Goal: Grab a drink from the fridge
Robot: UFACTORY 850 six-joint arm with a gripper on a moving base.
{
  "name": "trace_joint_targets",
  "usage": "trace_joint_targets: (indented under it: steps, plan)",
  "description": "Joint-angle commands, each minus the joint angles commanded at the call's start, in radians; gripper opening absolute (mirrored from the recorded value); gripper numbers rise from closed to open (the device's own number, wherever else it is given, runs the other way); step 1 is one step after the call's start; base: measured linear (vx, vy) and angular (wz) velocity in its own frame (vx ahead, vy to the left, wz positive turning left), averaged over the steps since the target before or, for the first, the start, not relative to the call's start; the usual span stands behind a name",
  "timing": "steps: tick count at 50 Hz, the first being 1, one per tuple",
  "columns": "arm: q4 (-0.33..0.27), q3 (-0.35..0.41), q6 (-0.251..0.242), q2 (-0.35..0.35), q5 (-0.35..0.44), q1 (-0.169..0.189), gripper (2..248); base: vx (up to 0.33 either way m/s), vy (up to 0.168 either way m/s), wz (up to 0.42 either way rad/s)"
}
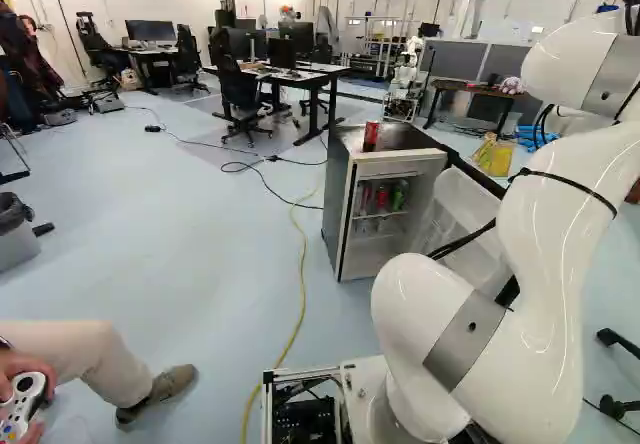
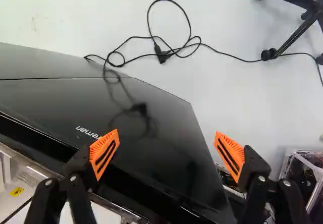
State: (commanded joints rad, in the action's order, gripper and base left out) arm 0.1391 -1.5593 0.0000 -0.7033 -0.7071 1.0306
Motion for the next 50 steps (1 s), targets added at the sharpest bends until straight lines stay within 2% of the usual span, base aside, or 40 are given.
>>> trace_joint_targets:
  steps: [50]
  plan:
    - [0.000, 0.158, 0.000, 0.102, 0.000, -0.049, 247, 0.000, 0.000, 0.000]
